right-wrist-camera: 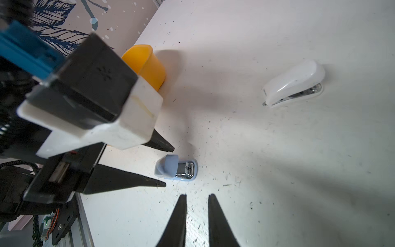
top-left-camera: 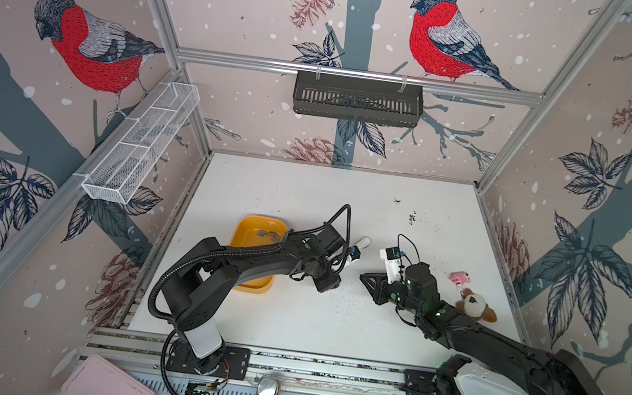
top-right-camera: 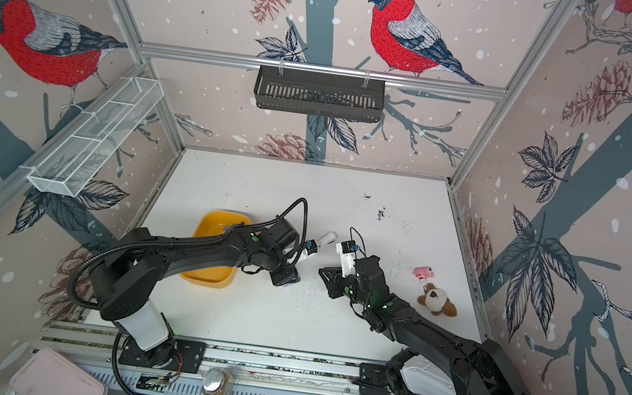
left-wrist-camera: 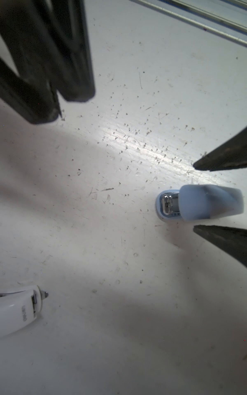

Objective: Load the staples into the stapler

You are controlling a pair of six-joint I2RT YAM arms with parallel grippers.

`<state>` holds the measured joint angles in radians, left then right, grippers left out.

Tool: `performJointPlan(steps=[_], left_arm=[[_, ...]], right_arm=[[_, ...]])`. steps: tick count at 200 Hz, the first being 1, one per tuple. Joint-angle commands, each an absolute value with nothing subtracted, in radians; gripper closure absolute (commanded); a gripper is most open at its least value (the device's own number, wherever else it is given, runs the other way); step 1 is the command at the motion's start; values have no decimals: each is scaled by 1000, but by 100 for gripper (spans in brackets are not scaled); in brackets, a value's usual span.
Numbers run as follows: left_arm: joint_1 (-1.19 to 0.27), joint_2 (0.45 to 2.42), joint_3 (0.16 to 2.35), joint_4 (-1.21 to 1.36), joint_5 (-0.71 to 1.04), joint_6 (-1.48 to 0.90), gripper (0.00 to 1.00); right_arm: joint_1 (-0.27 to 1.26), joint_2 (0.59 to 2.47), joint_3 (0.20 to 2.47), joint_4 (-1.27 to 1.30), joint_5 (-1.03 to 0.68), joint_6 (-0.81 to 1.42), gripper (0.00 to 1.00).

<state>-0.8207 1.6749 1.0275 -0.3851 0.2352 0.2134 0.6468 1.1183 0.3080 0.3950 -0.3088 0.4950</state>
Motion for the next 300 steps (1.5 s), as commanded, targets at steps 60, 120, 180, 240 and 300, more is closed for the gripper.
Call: performJointPlan(steps=[60,120,180,240,300], left_arm=[[-818,1701,1052,-420,262,229,72],[-817,1723,1101,-509,190,186,81],[-818,1793,1150,-583,148,135,84],[-819,1840,1170,-603,139,133,91],[-819,1813,1182,-606,112,118,91]], right_arm=[[637,1107,304,392,-308,497,81],[630,1074,301,344,-325,494,75],[627,1007,268,309,-315,499,68],[621,986,249,305,-305,508,67],[615,981,242,307,-306,511,67]])
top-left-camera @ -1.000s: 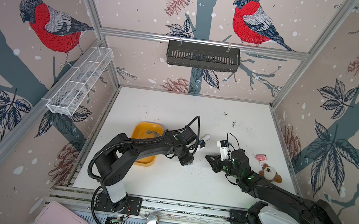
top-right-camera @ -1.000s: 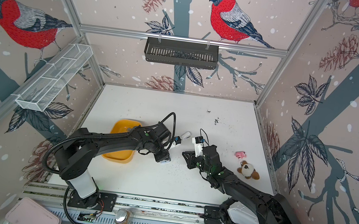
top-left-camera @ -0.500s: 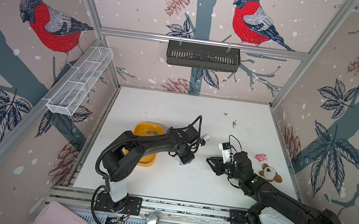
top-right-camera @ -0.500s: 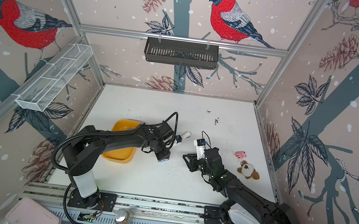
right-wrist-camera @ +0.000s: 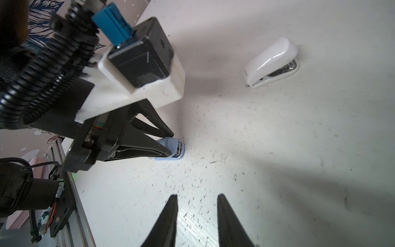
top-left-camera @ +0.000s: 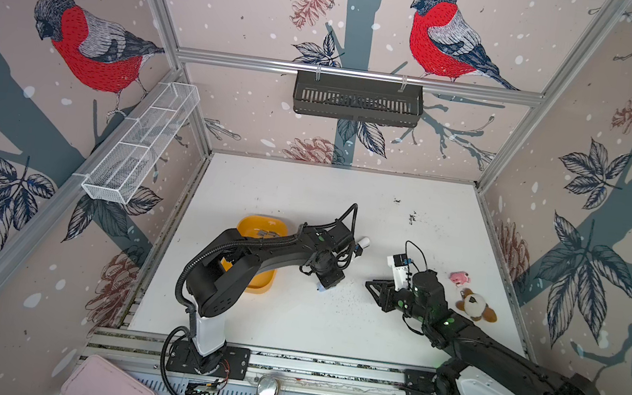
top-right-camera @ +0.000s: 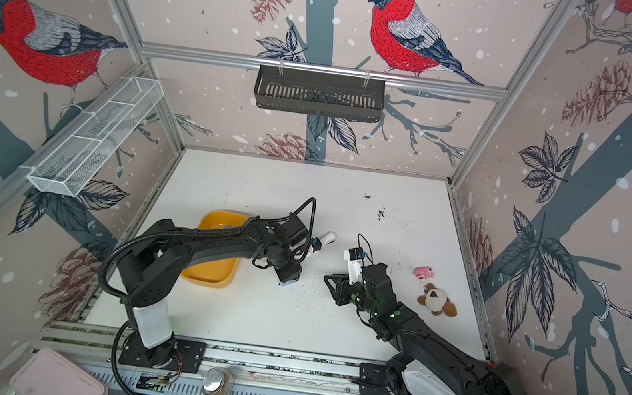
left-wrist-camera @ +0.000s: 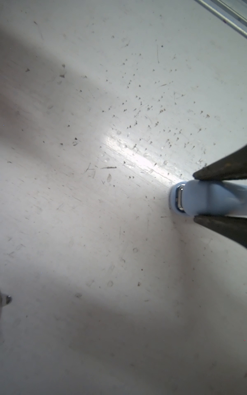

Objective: Load the staples into the stapler

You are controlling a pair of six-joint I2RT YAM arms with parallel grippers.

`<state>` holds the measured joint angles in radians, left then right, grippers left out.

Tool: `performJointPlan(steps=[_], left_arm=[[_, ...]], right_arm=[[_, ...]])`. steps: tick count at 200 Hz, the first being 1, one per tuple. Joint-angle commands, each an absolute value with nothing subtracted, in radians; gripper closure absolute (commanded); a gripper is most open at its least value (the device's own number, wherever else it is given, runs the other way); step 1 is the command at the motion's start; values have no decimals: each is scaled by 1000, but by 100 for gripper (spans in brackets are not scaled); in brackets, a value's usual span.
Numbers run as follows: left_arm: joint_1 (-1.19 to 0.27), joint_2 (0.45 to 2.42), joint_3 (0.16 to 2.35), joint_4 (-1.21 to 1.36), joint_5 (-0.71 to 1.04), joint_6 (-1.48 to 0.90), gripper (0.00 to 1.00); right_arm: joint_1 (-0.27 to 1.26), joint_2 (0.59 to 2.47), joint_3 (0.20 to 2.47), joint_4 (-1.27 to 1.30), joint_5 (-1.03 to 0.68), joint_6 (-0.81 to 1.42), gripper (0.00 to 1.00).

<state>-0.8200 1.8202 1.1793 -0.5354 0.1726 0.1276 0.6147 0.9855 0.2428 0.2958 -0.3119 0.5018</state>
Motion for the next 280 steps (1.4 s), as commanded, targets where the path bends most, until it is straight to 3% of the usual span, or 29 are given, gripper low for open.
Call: performJointPlan(steps=[1,42,90,111,229,246,280], left_arm=[[-819,1812,1182,-605,111,117,91],[-809,1771,1208,-619,98,112,91],[-777,1763,1229,-613,106,123,91],[-763,1772,1248,-591,126,127,91],[-761,1961,1412,-537,148,109,85],[-761,1967,1412,-536,144,107,77],[-761,1951,1403,-528,144,99,53]], right_arm=[[615,981,242,308,-305,511,67],[612,960,245,293,-295,511,53],[609,908,253,261,-278,513,12],[606,882,256,252,-270,518,0],[598,761,238,181,-149,515,0],[596,754,235,183,-147,518,0],[592,754,232,187,-147,519,0]])
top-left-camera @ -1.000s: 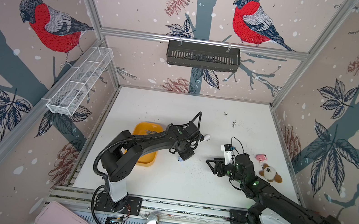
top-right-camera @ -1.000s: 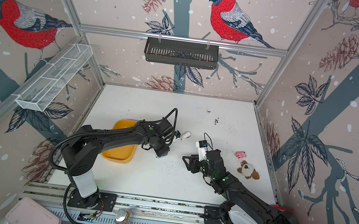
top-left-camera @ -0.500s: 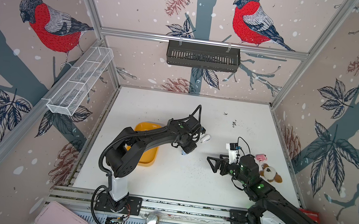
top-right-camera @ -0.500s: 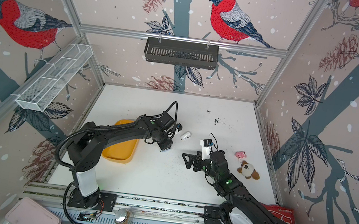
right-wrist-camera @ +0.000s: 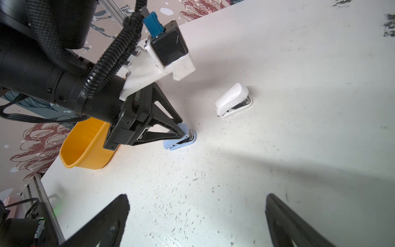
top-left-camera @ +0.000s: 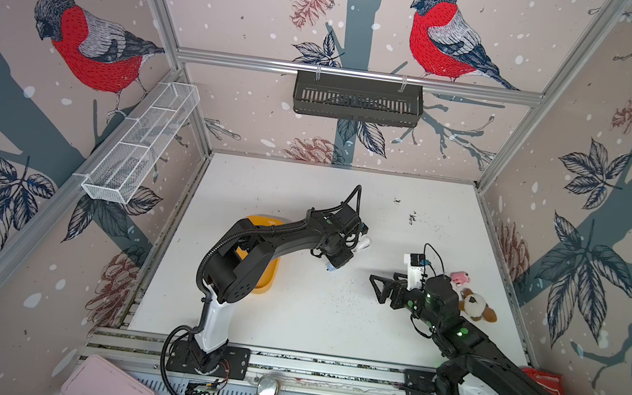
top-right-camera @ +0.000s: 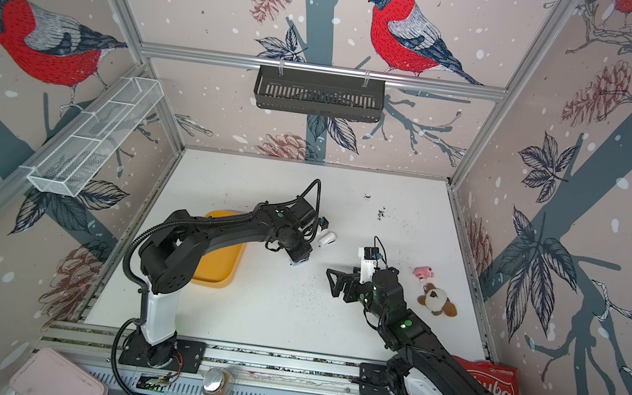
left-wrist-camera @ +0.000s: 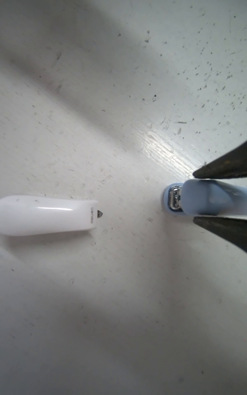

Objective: Load the staples into the stapler

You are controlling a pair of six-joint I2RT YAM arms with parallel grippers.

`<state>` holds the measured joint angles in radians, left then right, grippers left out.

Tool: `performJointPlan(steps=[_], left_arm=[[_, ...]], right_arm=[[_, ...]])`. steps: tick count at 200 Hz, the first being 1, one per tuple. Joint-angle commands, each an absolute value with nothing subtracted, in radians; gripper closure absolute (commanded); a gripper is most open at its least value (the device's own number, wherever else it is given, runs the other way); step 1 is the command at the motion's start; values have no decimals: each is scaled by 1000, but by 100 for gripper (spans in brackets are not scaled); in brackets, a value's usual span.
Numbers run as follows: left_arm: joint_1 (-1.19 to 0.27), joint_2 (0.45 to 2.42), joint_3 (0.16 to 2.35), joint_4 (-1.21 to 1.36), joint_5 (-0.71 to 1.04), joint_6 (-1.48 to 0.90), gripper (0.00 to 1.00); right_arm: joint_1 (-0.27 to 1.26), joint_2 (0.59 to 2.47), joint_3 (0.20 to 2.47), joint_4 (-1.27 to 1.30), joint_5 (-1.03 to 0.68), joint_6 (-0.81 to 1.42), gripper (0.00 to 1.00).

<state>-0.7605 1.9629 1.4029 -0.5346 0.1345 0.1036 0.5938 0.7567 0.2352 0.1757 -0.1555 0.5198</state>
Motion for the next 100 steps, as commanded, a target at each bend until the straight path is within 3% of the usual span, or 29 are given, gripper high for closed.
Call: performJointPlan(steps=[1,33,73,100], left_arm=[[-761,1950,1402,-529,143,98,53],[-759,1887,1373,-493,126,63,30],[-733,1715,1258,-408,78,-37,20],[-673,1554,1123,-295,20,-120,5]], right_arm=[[592,754,232,187,-147,519,0],[590,754,236,189,-149,514,0],[591,748,257,171,-130,497,0],[591,738,284,161,-76,496,0]])
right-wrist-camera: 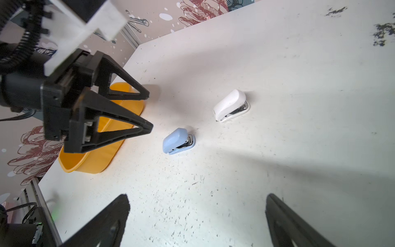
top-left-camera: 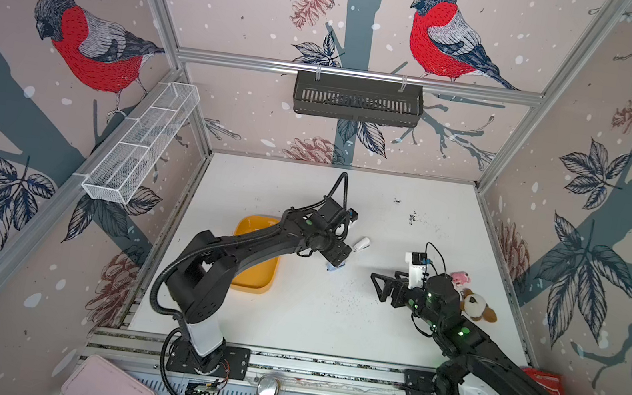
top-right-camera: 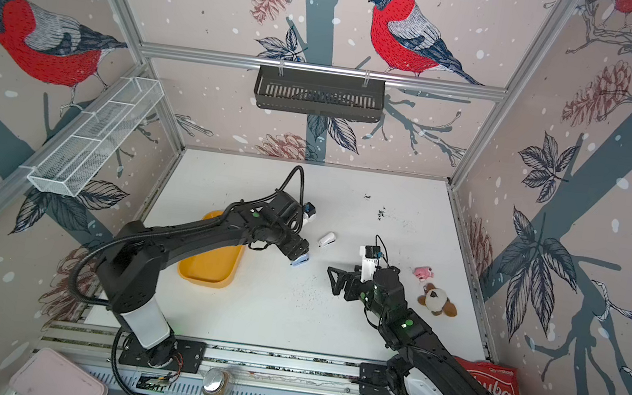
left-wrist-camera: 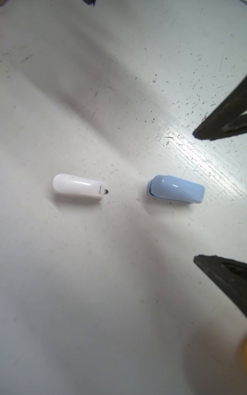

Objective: Load the staples into the stapler

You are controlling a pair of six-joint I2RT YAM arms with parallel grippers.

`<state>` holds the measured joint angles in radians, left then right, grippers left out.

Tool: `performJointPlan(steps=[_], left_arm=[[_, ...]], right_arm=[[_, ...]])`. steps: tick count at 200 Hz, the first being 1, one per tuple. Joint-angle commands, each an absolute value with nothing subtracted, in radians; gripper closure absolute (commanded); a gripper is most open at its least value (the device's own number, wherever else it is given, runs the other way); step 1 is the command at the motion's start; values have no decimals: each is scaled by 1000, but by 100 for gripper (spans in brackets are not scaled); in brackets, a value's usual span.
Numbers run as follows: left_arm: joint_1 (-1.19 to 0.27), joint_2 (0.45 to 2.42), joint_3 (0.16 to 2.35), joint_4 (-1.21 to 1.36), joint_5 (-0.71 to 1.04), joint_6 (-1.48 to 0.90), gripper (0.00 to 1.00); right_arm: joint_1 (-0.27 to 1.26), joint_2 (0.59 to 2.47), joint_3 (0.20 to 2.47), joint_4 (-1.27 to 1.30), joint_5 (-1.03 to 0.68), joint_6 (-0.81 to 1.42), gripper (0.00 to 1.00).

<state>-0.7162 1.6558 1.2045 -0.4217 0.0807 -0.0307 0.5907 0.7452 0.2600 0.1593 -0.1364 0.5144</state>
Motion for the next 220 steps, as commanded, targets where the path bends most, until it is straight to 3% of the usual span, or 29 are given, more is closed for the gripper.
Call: performJointPlan(steps=[1,64,126,150,190,206,220], left_arm=[[-670,1548,1120,-290,17,-123,4],[-426,1249,775,81,-70,-244,3],[-375,1095,496,380,-268,-180,3],[-307,1063,423,451,-233,-179,3],[-263,1022,379,452,-250,-183,3],[-246,1006,413,354,-342,-226,3],[-184,1019,465,245,-312,-290,3]], right_arm=[[591,737,286,160,-75,495,0],[577,712,352,148,162,503,0],[541,665,327,212,296,468,0],[505,674,330,226,308,439,0],[455,688,337,238,269,452,1],[450,689,343,229,262,448,1],[447,697,346,227,253,444,1]])
